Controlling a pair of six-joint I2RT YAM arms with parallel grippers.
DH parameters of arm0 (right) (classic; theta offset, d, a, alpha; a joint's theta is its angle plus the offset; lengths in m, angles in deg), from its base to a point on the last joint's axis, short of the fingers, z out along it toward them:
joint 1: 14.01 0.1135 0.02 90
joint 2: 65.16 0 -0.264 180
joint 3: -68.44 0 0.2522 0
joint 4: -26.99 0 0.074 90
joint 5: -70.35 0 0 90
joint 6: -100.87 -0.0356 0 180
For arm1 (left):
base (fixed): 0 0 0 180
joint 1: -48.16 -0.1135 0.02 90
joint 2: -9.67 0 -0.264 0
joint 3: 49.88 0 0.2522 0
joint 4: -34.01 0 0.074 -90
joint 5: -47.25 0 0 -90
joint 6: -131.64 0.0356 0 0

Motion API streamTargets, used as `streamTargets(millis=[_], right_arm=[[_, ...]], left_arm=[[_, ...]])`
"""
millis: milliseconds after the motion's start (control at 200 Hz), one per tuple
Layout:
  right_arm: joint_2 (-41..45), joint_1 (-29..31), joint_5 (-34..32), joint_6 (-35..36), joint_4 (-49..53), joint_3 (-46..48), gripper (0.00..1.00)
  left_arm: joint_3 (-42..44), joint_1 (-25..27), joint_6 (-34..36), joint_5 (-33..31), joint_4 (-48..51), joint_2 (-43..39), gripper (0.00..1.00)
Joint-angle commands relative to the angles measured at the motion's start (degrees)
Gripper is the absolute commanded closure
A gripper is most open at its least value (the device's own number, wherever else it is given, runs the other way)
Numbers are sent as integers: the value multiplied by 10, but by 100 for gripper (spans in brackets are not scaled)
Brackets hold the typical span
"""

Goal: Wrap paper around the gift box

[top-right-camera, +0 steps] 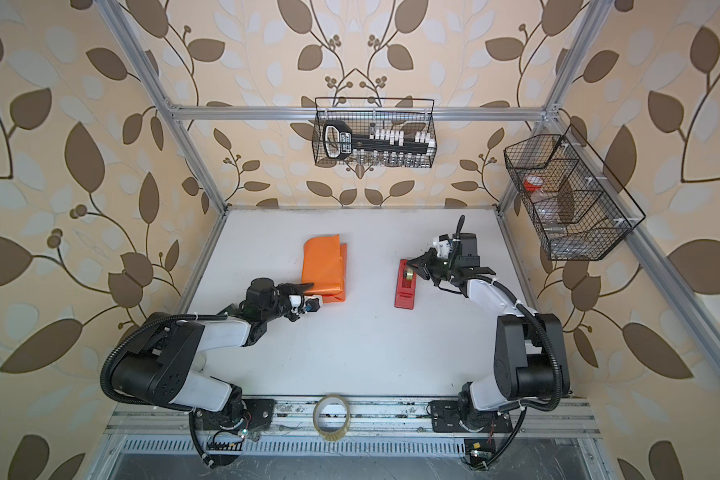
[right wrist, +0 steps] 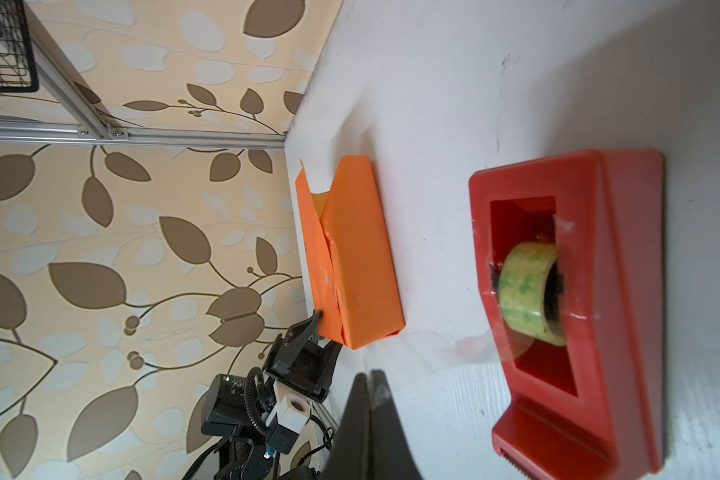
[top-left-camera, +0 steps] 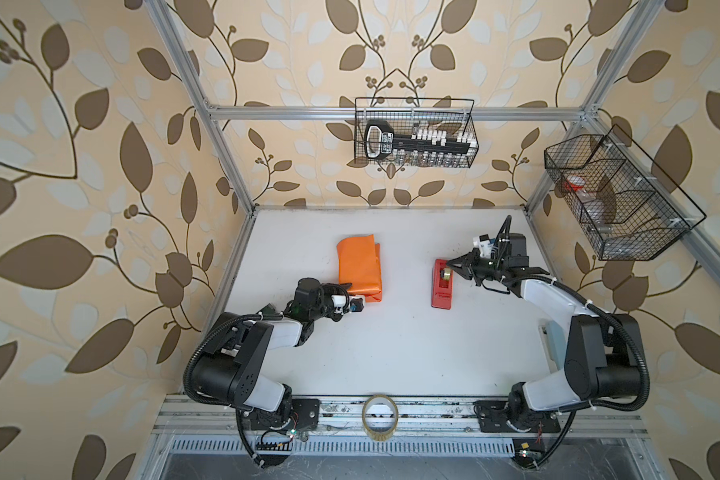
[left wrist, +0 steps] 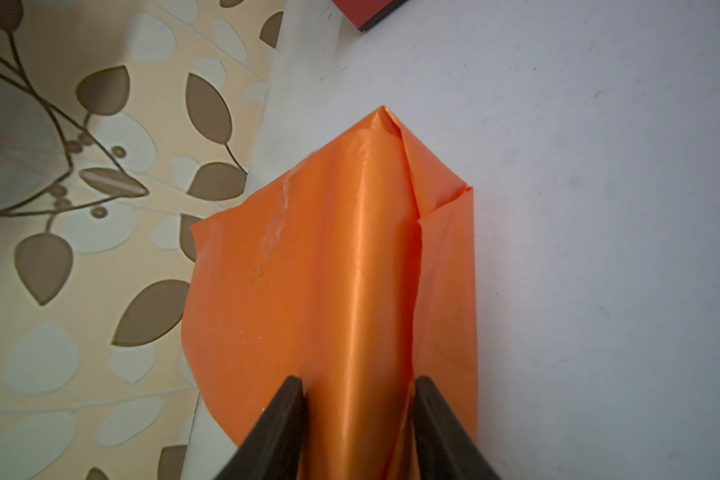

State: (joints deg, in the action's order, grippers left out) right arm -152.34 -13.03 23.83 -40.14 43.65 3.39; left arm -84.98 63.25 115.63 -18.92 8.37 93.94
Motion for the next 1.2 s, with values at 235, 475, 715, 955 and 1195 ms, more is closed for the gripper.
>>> streamTargets(millis=[235, 475, 715, 955, 1195], right_arm=[[33, 9, -1, 1, 27, -34, 100], [23, 16, -3, -4, -5, 17, 100], [45, 11, 5, -12, 20, -40, 100], [71, 19, 5, -3, 32, 2, 100], [127, 36, -5, 2, 26, 114, 100]], left_arm=[[7, 10, -3, -7, 40, 11, 56], [6, 10, -3, -4, 44, 16, 56], [1, 12, -7, -8, 46, 16, 56], [2, 12, -4, -10, 47, 16, 56], [-6, 13, -4, -9, 51, 21, 56]])
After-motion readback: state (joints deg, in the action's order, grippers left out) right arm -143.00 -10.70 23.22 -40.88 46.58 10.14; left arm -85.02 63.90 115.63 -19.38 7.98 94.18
